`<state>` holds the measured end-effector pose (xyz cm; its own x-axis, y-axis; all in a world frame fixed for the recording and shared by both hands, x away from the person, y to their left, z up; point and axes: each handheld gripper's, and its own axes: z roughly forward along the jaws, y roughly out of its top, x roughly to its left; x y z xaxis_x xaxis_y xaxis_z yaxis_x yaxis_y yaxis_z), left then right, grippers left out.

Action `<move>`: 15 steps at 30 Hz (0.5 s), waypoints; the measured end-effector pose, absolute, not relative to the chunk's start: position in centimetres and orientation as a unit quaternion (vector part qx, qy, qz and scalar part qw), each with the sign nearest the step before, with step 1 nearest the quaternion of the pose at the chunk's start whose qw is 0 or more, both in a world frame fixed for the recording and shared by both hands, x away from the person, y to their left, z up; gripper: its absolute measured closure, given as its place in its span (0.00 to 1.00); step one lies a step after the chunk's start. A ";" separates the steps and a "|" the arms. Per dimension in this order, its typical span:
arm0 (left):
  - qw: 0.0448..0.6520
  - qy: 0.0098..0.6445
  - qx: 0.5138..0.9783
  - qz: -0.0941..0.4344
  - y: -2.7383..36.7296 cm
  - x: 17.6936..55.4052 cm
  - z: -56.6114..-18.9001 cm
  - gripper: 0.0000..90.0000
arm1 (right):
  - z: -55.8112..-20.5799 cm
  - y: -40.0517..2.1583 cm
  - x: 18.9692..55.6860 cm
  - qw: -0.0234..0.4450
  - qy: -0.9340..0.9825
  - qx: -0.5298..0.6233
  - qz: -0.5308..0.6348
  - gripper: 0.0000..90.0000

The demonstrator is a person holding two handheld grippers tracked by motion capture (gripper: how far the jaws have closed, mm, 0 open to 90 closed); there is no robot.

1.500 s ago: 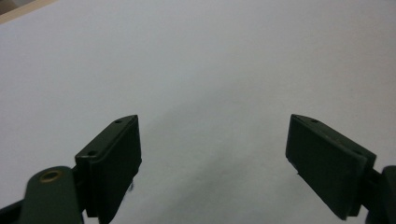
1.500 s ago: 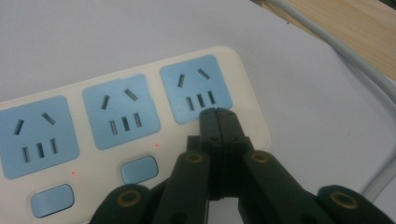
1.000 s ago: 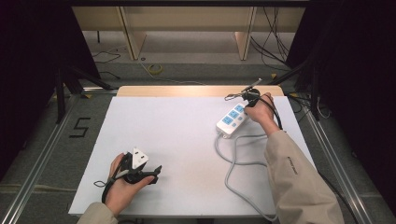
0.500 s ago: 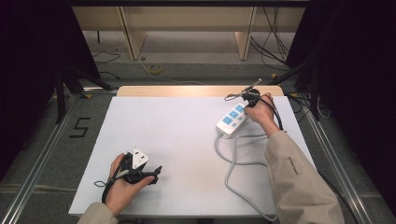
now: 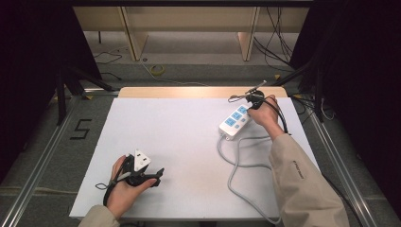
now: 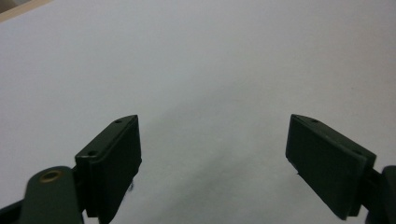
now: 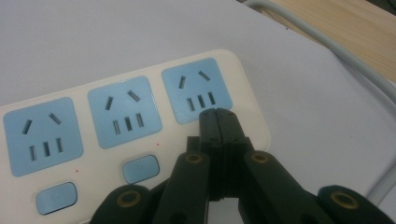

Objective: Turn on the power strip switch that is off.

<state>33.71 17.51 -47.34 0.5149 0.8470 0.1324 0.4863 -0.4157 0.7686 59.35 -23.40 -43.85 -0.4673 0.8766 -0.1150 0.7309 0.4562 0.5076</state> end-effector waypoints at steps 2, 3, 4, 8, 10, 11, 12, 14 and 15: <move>0.344 0.417 0.799 0.262 17.5 33.7 -47.3 0.20 | -43.8 -23.5 59.3 0.184 0.834 0.480 0.199 1.00; 0.345 0.417 0.799 0.262 17.5 33.7 -47.3 0.20 | -43.7 -23.5 59.2 0.183 0.834 0.481 0.200 1.00; 0.344 0.417 0.799 0.262 17.5 33.7 -47.3 0.20 | -43.6 -23.5 59.2 0.183 0.834 0.481 0.202 1.00; 0.345 0.417 0.799 0.262 17.4 33.7 -47.3 0.20 | -43.1 -23.4 59.0 0.184 0.833 0.479 0.207 1.00; 0.345 0.417 0.799 0.262 17.4 33.7 -47.3 0.20 | -43.0 -23.4 58.9 0.183 0.834 0.477 0.207 1.00; 0.345 0.417 0.799 0.262 17.4 33.7 -47.3 0.20 | -43.0 -23.4 58.8 0.183 0.834 0.478 0.207 1.00; 0.345 0.417 0.799 0.262 17.4 33.7 -47.3 0.20 | -42.9 -23.5 58.7 0.184 0.834 0.477 0.209 1.00; 0.345 0.416 0.799 0.262 17.4 33.7 -47.3 0.20 | -42.8 -23.5 58.6 0.182 0.835 0.475 0.209 1.00; 0.345 0.417 0.799 0.262 17.4 33.7 -47.3 0.20 | -42.7 -23.5 58.6 0.182 0.834 0.476 0.211 1.00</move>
<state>33.72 17.36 -47.33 0.5153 0.8470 0.1304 0.4864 -0.4143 0.7693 58.56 -23.47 -42.72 -0.4811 0.8705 -0.1035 0.7165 0.4585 0.5257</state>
